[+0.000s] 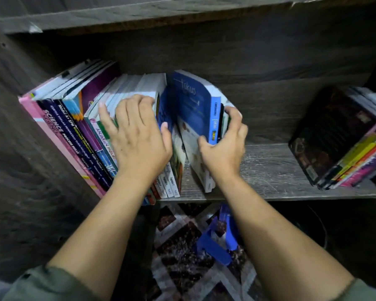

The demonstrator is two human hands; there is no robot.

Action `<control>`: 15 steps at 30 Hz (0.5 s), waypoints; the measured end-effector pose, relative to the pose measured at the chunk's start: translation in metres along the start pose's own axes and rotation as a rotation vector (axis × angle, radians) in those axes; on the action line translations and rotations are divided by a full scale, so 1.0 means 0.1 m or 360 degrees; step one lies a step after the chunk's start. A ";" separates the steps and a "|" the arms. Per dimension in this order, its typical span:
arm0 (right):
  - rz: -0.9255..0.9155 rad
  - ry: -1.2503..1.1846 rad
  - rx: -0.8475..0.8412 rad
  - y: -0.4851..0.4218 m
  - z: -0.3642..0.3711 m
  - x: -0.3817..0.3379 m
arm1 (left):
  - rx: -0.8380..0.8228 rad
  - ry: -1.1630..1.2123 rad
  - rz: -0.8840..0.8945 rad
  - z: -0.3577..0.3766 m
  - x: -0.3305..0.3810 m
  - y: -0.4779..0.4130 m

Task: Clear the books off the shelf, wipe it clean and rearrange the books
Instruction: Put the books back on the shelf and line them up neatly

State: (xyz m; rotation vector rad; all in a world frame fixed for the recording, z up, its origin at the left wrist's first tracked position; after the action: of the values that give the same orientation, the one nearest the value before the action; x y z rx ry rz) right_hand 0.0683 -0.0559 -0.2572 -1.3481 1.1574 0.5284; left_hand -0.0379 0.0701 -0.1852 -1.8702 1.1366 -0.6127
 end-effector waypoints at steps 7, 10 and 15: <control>0.0016 0.0111 0.0262 -0.35 -0.63 0.30 | 0.0169 0.0485 0.0253 -0.01 0.68 0.13; 0.0045 0.0167 0.0392 -0.49 -0.89 0.42 | -0.0093 0.0601 0.0497 0.20 1.06 0.39; 0.0079 0.0262 0.0540 -0.72 -1.24 0.63 | -0.0862 0.0360 0.0724 0.65 1.36 0.85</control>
State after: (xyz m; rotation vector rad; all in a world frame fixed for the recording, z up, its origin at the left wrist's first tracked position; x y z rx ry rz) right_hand 0.1136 -0.2055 -0.2558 -1.0858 1.3501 0.2438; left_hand 0.0344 -0.0430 -0.2942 -1.8995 1.9576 -0.2709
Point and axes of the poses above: each hand's wrist, its own y-axis away from the middle knuckle, its own z-axis out of the palm, x = y × z, the point moved 4 cm from there along -y, towards the middle knuckle, and after that the axes turned 12 degrees about x, right-handed, at the moved point
